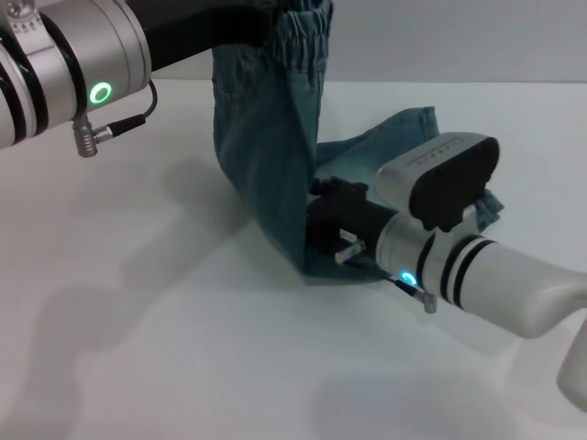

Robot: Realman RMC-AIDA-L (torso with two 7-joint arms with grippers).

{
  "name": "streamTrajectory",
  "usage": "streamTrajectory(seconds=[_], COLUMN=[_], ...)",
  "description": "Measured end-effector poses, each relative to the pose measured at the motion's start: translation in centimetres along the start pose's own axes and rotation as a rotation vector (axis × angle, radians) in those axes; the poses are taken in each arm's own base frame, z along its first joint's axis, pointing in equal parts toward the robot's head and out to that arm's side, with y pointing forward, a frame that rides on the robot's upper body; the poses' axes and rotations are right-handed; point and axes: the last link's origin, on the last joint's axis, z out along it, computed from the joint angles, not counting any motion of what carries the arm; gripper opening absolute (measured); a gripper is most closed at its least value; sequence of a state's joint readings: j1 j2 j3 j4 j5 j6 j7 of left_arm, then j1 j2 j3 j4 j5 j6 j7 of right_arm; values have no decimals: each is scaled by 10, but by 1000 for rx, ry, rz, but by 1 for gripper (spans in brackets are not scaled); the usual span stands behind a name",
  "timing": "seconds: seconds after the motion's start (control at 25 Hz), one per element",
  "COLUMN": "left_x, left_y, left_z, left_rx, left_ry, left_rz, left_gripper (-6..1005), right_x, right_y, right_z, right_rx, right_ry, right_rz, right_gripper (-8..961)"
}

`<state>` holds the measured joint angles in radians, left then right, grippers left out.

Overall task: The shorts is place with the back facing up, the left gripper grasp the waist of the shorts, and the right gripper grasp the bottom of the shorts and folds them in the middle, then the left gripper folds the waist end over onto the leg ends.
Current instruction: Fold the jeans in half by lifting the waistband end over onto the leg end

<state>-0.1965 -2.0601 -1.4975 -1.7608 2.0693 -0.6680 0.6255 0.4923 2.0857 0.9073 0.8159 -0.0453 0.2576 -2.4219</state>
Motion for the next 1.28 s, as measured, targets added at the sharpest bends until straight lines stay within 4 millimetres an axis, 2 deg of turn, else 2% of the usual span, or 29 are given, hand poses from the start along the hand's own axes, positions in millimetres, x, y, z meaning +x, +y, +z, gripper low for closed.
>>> streamTrajectory(seconds=[0.24,0.4,0.8,1.0,1.28], left_x=[0,0,-6,-11,-20], left_y=[1,0,0,7,23], left_z=[1,1,1,6,17], left_rx=[-1,3,2,-14,-60], left_ry=[4,5,-4,-3,-4], left_rz=[1,0,-22,-35,-37], left_gripper=[36,36,32,39,49], right_x=[-3,-1,5,4,9], right_y=[11,3,-77,-106,-142], right_z=[6,4,-36,-60,-107], right_rx=[-39,-14,246,352,511], right_ry=[10,12,-46,-75,-125], right_rz=[-27,-11,56,46,71], right_gripper=[603,603,603,603,603])
